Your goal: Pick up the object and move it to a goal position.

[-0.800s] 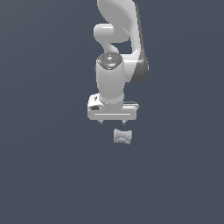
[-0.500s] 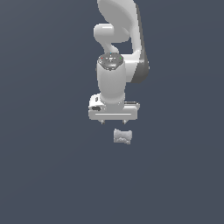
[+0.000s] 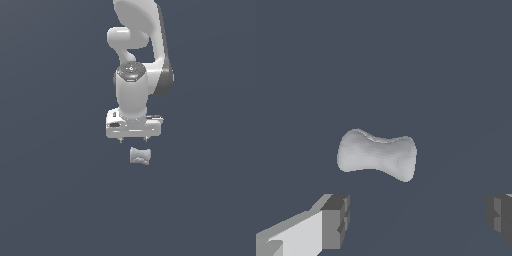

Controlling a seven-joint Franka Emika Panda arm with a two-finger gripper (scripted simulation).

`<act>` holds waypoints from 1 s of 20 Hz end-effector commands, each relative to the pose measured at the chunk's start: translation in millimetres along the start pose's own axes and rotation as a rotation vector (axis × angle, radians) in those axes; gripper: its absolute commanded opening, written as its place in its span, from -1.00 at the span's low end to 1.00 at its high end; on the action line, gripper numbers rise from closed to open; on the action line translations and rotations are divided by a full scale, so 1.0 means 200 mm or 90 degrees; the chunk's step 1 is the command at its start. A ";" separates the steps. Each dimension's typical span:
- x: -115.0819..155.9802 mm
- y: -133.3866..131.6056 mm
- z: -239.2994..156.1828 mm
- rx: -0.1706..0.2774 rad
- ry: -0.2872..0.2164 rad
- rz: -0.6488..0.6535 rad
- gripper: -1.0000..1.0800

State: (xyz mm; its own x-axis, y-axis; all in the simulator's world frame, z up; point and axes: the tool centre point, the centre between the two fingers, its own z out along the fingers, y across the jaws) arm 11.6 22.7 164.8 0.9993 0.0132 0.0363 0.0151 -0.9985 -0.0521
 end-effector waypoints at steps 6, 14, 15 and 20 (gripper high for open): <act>0.00 0.00 0.01 -0.001 -0.001 -0.019 0.92; 0.01 -0.01 0.03 -0.005 -0.005 -0.094 0.92; 0.01 -0.02 0.03 -0.005 -0.005 -0.107 0.92; 0.01 -0.03 0.06 -0.009 -0.009 -0.188 0.92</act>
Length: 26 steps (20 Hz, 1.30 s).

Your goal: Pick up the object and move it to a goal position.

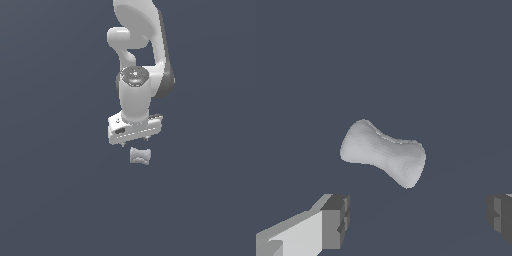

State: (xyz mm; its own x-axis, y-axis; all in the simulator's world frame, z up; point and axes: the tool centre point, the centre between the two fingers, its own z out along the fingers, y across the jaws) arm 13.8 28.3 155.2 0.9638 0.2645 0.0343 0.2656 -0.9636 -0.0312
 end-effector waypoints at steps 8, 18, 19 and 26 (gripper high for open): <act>0.02 -0.03 0.05 -0.005 -0.009 -0.180 0.92; 0.04 -0.06 0.11 -0.007 -0.018 -0.374 0.92; 0.04 -0.06 0.11 -0.007 -0.019 -0.393 0.92; 0.06 -0.08 0.15 -0.007 -0.024 -0.528 0.92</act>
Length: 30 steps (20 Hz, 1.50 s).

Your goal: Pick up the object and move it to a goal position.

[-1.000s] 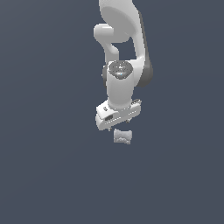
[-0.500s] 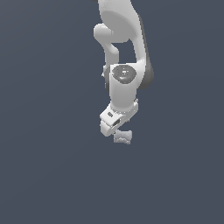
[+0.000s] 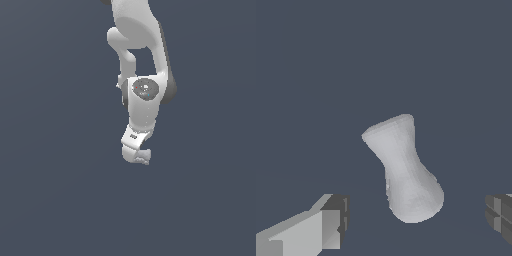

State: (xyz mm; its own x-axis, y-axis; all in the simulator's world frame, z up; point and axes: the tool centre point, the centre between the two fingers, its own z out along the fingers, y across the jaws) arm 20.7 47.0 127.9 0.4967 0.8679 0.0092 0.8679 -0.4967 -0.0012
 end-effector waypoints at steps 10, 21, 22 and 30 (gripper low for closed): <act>0.04 -0.01 0.04 0.000 -0.005 -0.185 0.92; 0.05 -0.01 0.06 0.000 -0.006 -0.244 0.92; 0.05 -0.01 0.06 0.000 -0.006 -0.241 0.92; 0.05 -0.01 0.19 0.000 -0.006 -0.243 0.92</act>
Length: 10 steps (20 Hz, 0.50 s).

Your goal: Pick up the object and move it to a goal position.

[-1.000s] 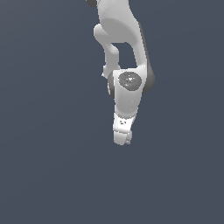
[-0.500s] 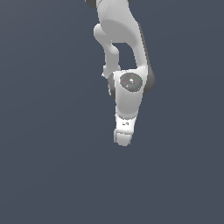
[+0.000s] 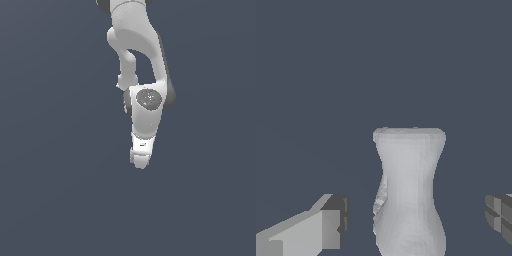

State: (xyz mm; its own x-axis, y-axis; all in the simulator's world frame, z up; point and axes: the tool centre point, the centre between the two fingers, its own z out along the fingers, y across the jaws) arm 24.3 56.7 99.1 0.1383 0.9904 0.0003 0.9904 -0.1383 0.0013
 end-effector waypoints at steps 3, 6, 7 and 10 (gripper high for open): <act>0.00 -0.01 0.12 0.001 0.000 -0.002 0.92; 0.00 0.00 0.16 0.001 0.000 -0.002 0.92; 0.00 0.00 0.16 0.001 0.000 -0.002 0.92; 0.00 0.00 0.16 0.001 0.000 -0.002 -1.00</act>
State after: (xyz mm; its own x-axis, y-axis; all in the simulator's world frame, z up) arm 23.7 56.7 66.5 0.1353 0.9908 0.0000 0.9908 -0.1353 -0.0015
